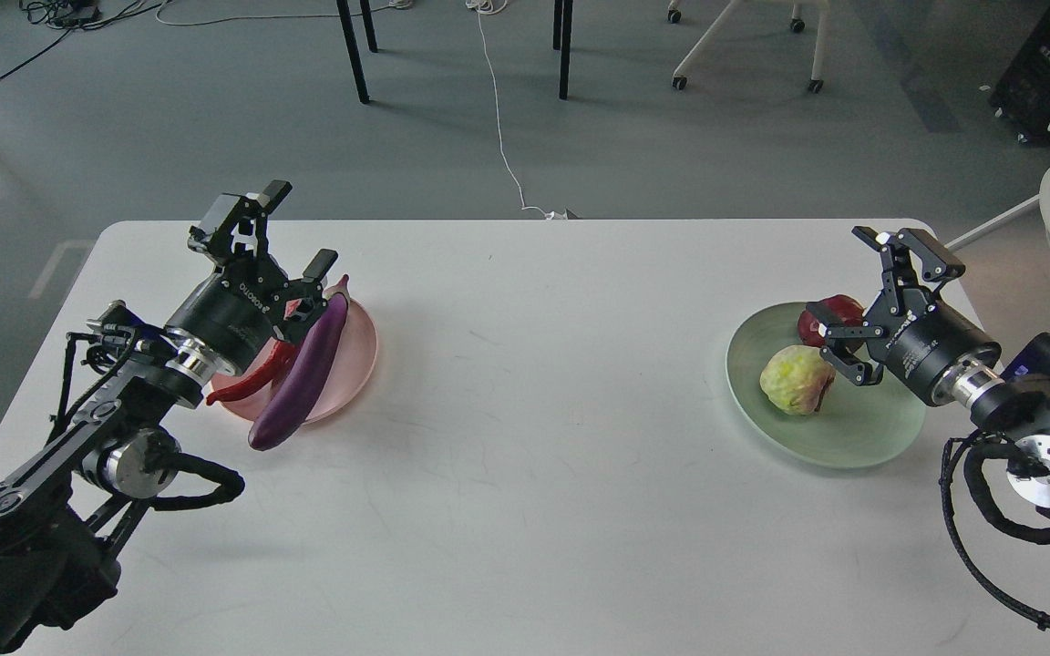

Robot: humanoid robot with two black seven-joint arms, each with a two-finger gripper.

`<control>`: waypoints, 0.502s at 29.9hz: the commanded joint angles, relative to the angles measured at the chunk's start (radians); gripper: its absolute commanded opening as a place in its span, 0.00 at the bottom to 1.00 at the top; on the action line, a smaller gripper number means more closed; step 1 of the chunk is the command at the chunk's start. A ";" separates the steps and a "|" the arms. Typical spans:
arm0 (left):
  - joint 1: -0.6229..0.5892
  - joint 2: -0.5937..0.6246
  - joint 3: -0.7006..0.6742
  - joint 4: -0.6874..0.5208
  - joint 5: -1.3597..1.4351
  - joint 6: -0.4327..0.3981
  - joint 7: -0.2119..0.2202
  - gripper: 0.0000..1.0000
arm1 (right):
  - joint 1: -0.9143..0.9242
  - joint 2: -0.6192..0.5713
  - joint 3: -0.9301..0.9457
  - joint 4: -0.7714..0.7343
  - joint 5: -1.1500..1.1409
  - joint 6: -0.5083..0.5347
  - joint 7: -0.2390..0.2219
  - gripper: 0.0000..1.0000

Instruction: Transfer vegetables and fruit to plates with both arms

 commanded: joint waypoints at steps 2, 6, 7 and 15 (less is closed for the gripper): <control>0.018 -0.005 0.005 0.000 0.013 -0.002 0.016 0.98 | 0.001 -0.004 -0.009 0.020 -0.006 0.000 0.000 0.98; 0.024 -0.013 0.000 0.000 0.015 -0.003 0.144 0.99 | 0.006 -0.005 0.008 0.015 -0.008 -0.011 0.000 0.99; 0.028 -0.013 -0.004 0.000 0.013 -0.003 0.163 0.99 | 0.006 -0.005 0.014 0.015 -0.008 -0.011 0.000 0.99; 0.035 -0.022 -0.012 -0.003 0.010 -0.005 0.167 0.98 | 0.000 -0.054 0.100 0.072 -0.003 -0.013 0.000 0.99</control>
